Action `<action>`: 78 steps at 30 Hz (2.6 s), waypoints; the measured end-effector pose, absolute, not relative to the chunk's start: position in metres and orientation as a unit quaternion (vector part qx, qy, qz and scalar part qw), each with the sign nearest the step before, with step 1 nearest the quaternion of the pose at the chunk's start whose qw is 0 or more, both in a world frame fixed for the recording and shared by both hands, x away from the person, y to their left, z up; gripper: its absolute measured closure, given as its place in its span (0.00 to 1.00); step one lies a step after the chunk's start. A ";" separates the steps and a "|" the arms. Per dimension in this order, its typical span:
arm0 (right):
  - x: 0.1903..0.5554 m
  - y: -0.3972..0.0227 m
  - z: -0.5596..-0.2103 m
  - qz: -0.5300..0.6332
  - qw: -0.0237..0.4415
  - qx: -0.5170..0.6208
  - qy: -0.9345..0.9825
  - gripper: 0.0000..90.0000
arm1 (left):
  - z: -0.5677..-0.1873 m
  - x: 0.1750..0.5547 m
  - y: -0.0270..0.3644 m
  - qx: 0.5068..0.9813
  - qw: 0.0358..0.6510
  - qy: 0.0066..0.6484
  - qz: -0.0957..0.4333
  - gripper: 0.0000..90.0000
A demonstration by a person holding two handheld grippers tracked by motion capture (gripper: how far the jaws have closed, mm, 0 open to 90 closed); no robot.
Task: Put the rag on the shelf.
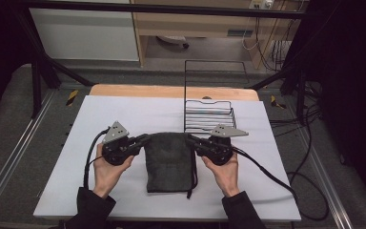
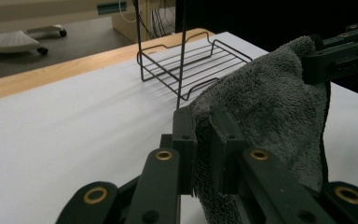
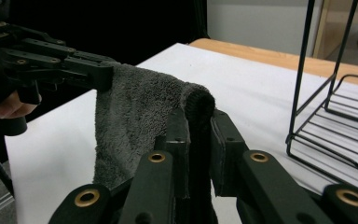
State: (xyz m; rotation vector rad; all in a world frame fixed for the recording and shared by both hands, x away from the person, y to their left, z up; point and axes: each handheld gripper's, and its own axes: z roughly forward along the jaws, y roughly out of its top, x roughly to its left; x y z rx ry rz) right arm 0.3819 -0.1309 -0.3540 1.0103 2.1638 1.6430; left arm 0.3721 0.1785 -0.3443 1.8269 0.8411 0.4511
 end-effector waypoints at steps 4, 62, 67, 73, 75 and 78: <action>0.376 -0.132 -0.345 0.574 0.134 0.333 0.736 0.89 | -0.338 0.369 0.179 0.755 0.523 0.345 0.193 0.90; 0.360 -0.190 -0.245 0.637 0.326 0.315 0.623 0.90 | -0.239 0.396 0.095 0.660 0.656 0.277 0.241 0.90; 0.361 -0.195 -0.237 0.640 0.338 0.314 0.614 0.90 | -0.231 0.401 0.095 0.650 0.665 0.276 0.242 0.90; 0.366 -0.199 -0.223 0.641 0.351 0.312 0.607 0.90 | -0.219 0.408 0.091 0.642 0.673 0.273 0.245 0.90; 0.368 -0.200 -0.217 0.641 0.355 0.312 0.605 0.90 | -0.214 0.409 0.090 0.641 0.674 0.270 0.249 0.90; 0.371 -0.203 -0.210 0.644 0.360 0.311 0.600 0.90 | -0.205 0.413 0.087 0.639 0.675 0.267 0.254 0.90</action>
